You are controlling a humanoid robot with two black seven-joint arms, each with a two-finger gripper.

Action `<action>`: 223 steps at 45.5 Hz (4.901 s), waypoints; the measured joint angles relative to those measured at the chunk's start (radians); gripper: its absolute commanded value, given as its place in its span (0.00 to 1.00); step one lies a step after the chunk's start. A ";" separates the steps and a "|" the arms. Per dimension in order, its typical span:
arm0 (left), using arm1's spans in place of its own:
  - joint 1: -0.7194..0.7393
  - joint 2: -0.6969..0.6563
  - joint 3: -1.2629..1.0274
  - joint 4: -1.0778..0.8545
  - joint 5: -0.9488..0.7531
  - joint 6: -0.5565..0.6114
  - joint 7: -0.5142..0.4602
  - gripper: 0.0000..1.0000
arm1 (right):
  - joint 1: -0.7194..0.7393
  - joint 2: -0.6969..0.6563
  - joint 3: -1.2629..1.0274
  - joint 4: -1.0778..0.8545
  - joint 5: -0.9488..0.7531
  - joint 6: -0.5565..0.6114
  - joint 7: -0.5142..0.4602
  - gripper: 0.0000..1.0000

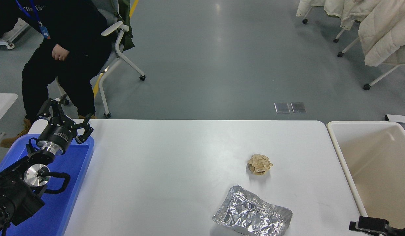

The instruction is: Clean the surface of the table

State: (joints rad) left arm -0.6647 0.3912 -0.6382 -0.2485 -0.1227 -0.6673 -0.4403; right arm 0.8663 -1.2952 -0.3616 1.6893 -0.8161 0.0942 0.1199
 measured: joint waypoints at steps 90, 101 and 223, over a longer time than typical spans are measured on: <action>-0.001 0.000 0.000 0.000 0.000 0.000 0.000 1.00 | -0.039 0.603 -0.015 -0.233 0.207 -0.163 -0.120 0.46; -0.001 0.000 0.000 0.000 0.000 0.000 0.000 1.00 | -0.033 0.620 -0.017 -0.246 0.191 -0.168 -0.119 0.00; 0.001 0.000 0.000 0.000 0.000 0.000 0.000 1.00 | 0.290 0.096 0.286 -0.913 -0.082 0.632 -0.121 0.00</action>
State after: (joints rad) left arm -0.6642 0.3911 -0.6381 -0.2486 -0.1227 -0.6671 -0.4403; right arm 1.1560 -1.1992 -0.0755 0.7767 -0.8977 0.7258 -0.0013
